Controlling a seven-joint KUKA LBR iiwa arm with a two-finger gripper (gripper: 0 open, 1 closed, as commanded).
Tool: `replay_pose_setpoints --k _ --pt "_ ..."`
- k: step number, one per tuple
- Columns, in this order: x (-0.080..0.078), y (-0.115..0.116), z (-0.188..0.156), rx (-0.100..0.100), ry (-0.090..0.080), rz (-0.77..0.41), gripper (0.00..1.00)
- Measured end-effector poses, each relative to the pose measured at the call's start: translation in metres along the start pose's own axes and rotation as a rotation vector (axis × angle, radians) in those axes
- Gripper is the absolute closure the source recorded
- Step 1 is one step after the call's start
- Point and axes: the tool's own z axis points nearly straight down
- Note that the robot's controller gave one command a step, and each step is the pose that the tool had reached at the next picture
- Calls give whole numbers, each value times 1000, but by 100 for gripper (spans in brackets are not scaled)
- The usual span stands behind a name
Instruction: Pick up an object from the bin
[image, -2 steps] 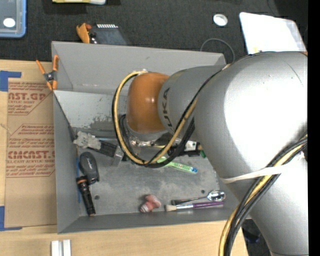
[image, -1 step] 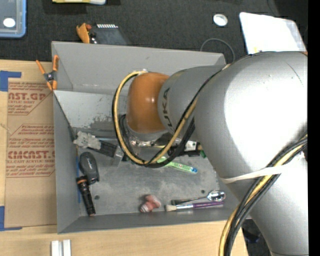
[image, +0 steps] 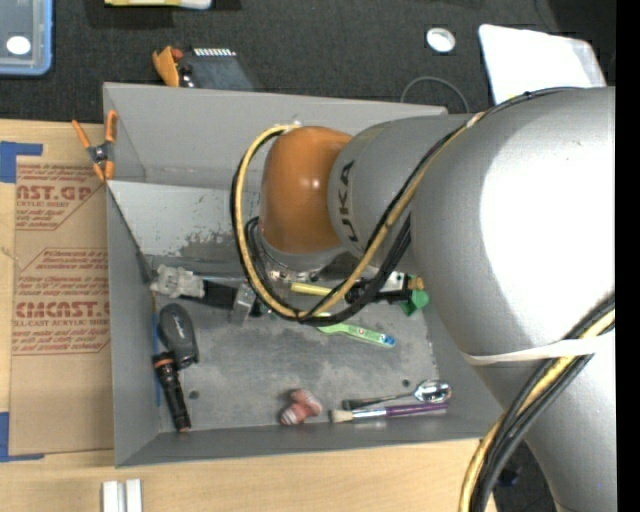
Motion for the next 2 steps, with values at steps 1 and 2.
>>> replay_pose_setpoints --k 1,2 --pt "0 1 -40 -1 -1 0 100" --pt "-1 1 -74 -3 -4 -1 100"
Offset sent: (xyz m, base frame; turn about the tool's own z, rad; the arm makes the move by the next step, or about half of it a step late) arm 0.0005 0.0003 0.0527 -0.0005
